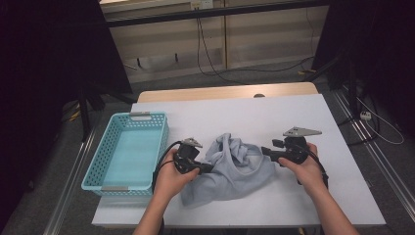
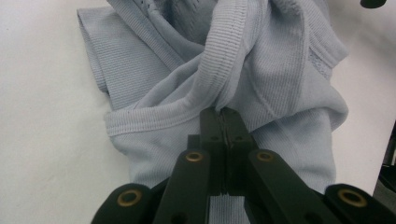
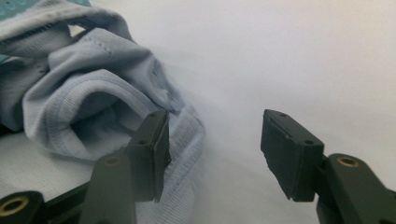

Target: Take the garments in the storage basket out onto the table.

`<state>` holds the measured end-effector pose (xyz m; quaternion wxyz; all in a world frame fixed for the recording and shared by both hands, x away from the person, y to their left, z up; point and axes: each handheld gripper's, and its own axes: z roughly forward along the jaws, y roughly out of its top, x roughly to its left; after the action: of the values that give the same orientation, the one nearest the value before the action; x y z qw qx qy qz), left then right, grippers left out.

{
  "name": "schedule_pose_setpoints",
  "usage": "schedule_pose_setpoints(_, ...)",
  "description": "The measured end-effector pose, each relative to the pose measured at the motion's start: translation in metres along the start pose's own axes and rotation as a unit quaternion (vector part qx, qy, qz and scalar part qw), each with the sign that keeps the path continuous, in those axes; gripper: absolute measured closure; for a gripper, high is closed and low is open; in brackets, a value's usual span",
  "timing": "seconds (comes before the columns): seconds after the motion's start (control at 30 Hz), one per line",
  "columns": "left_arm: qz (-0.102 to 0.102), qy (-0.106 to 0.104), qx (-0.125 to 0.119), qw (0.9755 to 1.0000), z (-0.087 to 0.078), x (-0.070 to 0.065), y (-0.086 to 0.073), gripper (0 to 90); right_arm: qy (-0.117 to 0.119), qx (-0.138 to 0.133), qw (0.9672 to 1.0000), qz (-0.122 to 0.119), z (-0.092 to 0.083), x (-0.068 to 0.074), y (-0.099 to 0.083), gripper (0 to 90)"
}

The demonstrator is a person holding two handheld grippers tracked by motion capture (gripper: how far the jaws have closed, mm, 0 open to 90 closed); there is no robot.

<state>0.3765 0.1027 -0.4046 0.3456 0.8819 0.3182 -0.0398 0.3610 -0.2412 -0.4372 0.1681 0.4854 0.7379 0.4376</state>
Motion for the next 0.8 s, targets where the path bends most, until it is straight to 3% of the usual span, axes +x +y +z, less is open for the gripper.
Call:
schedule_pose_setpoints(0.17,-0.001,0.0,0.001,1.0,0.001,0.0,0.0,89.3,-0.015,-0.003,0.9998,0.01,-0.002,-0.005,-0.001,42.3)
schedule_pose_setpoints(0.27,-0.002,-0.002,0.001,1.0,0.001,0.0,-0.001,89.3,-0.034,0.018,0.9992,0.001,0.005,-0.004,-0.003,43.1)
schedule_pose_setpoints(0.33,-0.003,-0.001,0.0,1.0,0.002,0.0,-0.001,89.3,-0.032,0.03,0.999,-0.004,0.011,-0.002,-0.004,44.7)
schedule_pose_setpoints(0.4,-0.005,-0.001,0.001,1.0,0.002,-0.001,-0.001,89.3,-0.015,0.021,0.9997,0.001,0.017,0.001,-0.004,46.3)
schedule_pose_setpoints(0.47,-0.005,-0.002,0.002,1.0,0.003,0.0,-0.001,89.3,-0.005,0.018,0.9998,-0.01,0.021,0.007,-0.003,46.3)
schedule_pose_setpoints(0.63,-0.004,-0.002,0.003,1.0,0.006,-0.001,-0.001,89.0,0.007,0.052,0.997,-0.056,0.033,0.023,-0.006,55.3)
schedule_pose_setpoints(0.8,-0.005,-0.003,0.004,1.0,0.007,0.0,-0.001,87.3,-0.005,0.065,0.9949,-0.077,0.039,0.03,-0.01,57.2)
